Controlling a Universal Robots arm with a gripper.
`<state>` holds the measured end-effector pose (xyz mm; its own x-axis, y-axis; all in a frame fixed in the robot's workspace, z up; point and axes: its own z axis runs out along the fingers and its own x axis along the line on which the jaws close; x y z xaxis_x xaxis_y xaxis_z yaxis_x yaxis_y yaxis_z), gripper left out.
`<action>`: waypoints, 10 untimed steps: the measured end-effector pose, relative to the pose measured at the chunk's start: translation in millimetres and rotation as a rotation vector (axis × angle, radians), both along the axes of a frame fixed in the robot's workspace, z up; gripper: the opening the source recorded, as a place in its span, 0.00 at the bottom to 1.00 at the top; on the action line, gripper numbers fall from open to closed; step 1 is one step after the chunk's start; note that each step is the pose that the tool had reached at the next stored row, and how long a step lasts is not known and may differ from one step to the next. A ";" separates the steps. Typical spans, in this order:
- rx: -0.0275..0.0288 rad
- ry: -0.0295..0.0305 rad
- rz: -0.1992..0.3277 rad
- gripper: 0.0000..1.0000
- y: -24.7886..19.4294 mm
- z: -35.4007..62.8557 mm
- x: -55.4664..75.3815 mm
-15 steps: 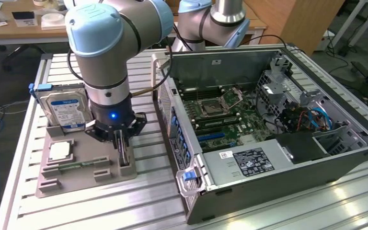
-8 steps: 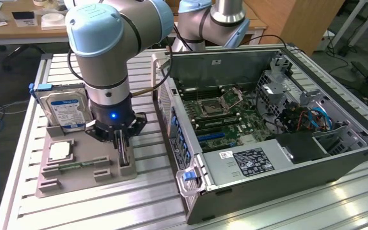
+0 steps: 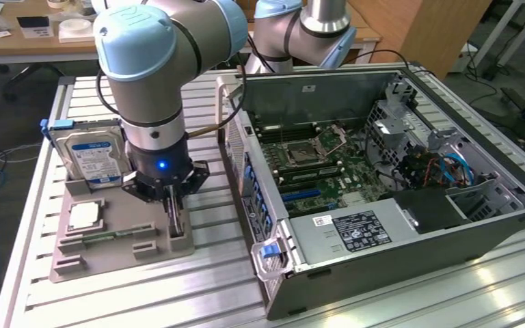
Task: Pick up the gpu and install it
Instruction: 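Pick up the gpu and move the gpu toward the slot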
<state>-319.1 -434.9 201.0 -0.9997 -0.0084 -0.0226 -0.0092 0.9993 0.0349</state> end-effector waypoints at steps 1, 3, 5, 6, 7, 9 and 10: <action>-0.0001 0.0000 0.000 0.28 0.0 0.0 0.0; 0.0000 0.0000 0.000 0.28 0.0 0.0 0.0; 0.0000 0.0000 0.000 0.28 0.0 0.0 0.0; 0.0000 0.0000 0.000 0.28 0.0 0.0 0.0; 0.0000 0.0000 0.000 0.28 0.0 0.0 0.0; -0.0001 0.0001 0.000 0.28 0.0 0.0 0.0; 0.0000 0.0000 0.000 0.28 0.0 0.0 0.0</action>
